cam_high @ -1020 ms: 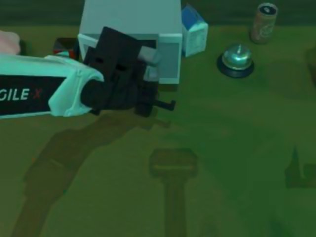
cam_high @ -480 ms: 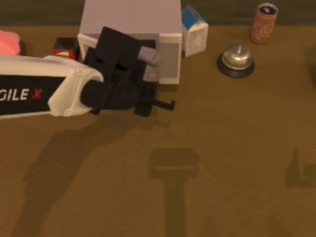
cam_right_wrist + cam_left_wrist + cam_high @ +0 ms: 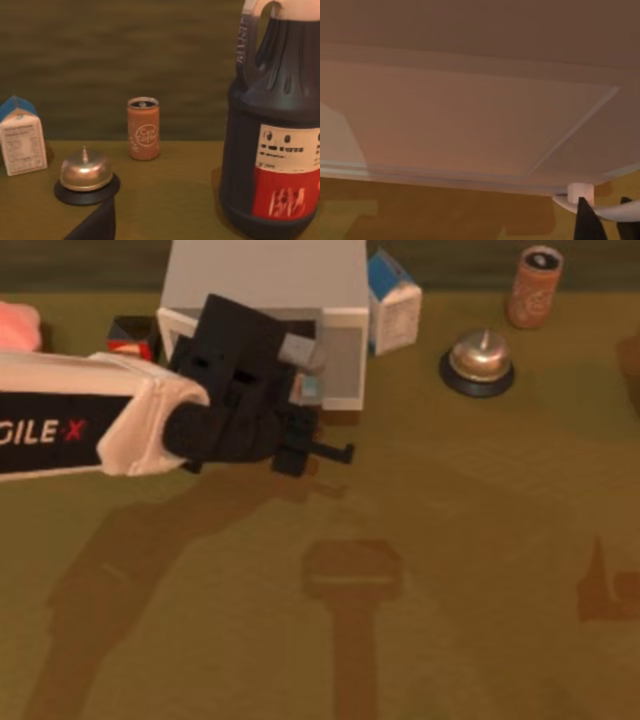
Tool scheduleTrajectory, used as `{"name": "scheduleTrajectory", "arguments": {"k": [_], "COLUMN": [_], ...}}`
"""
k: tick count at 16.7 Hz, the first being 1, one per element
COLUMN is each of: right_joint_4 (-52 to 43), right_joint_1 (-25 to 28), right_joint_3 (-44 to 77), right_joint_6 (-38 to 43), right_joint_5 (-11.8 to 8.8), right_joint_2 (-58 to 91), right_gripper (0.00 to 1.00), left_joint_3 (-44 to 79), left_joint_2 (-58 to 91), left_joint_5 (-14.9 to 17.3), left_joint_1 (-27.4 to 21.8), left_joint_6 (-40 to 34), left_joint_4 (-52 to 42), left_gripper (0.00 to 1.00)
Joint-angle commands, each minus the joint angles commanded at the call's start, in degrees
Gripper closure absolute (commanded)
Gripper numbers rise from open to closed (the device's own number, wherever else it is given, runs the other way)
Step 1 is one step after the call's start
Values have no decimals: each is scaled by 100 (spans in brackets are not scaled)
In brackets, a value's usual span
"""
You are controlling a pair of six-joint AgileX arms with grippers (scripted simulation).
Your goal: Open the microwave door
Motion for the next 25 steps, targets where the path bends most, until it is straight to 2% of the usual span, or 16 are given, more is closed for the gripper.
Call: {"name": "scheduleTrajectory", "arguments": {"k": [5, 12, 25], "right_joint_4": [0, 0, 0], "right_joint_1": [0, 0, 0], "right_joint_3": [0, 0, 0], "right_joint_6": [0, 0, 0], "right_joint_5": [0, 0, 0], "right_joint_2": [0, 0, 0], "right_gripper": [0, 0, 0], "left_joint_3": [0, -161, -164], "left_joint_2": [0, -123, -123], "left_joint_5": [0, 207, 210], "left_joint_1": [0, 87, 88], "left_joint_6": [0, 239, 244], "left_joint_4": [0, 49, 49], "left_gripper": [100, 100, 100]}}
